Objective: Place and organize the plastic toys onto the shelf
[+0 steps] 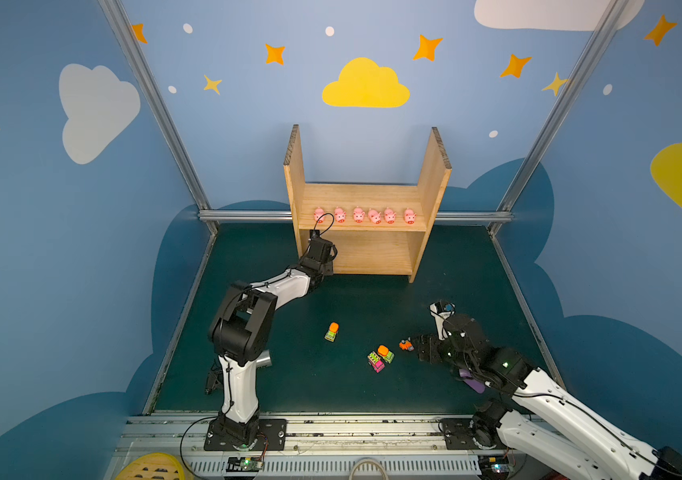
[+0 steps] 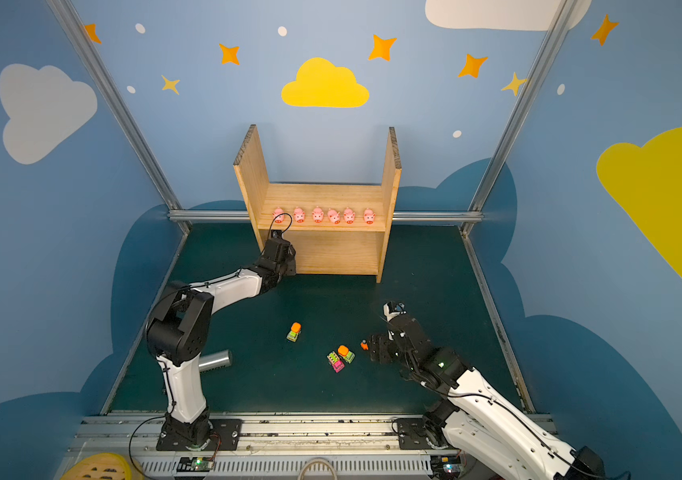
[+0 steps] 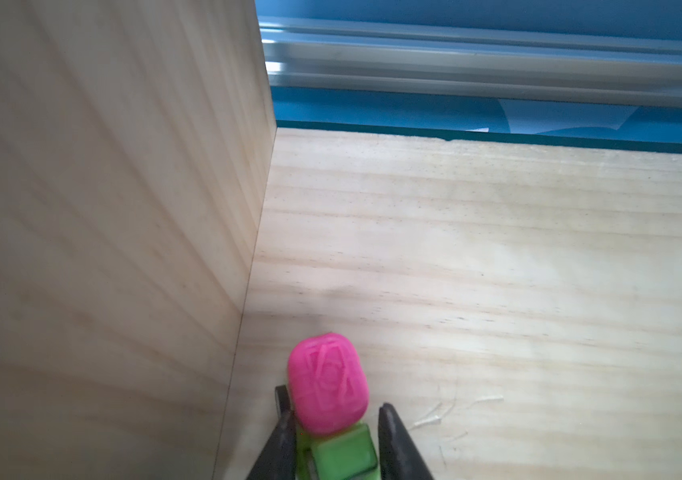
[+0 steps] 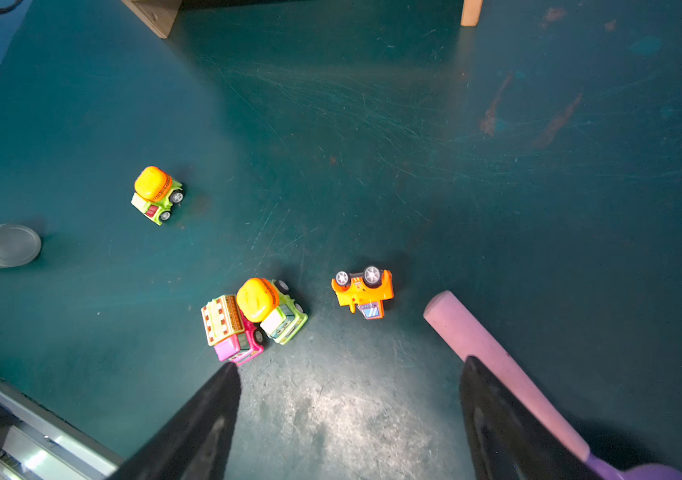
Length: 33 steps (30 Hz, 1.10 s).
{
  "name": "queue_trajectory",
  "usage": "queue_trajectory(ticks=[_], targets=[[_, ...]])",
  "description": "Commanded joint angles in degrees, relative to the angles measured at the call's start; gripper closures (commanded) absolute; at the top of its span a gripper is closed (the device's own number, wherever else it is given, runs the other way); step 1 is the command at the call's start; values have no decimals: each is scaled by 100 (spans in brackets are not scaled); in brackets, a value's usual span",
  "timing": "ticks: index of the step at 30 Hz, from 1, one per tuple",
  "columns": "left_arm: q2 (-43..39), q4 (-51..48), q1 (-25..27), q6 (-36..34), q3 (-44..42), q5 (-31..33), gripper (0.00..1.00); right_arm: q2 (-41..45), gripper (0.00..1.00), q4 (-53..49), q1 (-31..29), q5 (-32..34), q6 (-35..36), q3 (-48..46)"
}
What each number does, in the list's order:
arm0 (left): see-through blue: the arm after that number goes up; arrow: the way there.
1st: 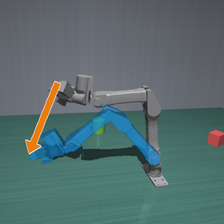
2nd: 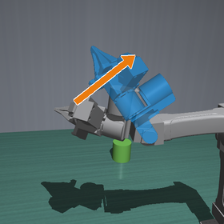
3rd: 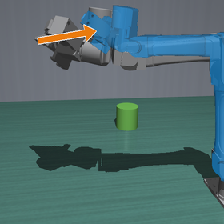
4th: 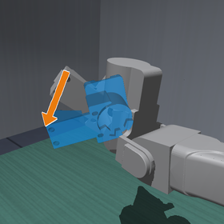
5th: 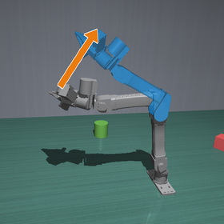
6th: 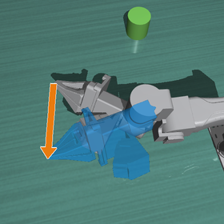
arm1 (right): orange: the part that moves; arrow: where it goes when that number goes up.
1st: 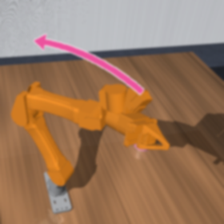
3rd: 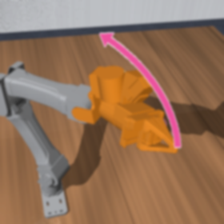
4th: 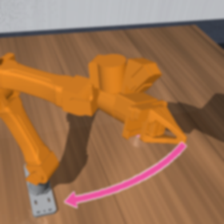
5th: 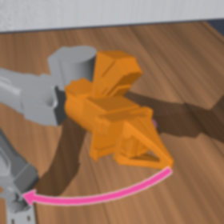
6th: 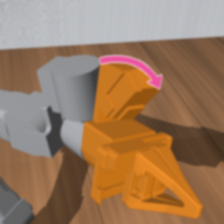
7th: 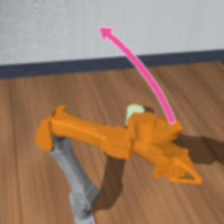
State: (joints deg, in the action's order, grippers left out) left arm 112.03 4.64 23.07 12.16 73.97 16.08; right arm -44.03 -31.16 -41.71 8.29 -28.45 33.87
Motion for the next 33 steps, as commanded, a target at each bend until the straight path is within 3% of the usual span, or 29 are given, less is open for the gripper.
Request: queue_trajectory(ticks=[1,6,15,33], targets=[[81,33,-61,-98,84,-134,69,-70,19,-49,18,5,51,183],[77,54,-112,-135,42,-236,68,-134,19,-4,28,-16,67,199],[68,53,-137,-90,-21,-289,49,-148,19,31,32,-8,58,190],[242,-157,-242,-225,203,-622,56,-242,19,56,54,13,41,188]])
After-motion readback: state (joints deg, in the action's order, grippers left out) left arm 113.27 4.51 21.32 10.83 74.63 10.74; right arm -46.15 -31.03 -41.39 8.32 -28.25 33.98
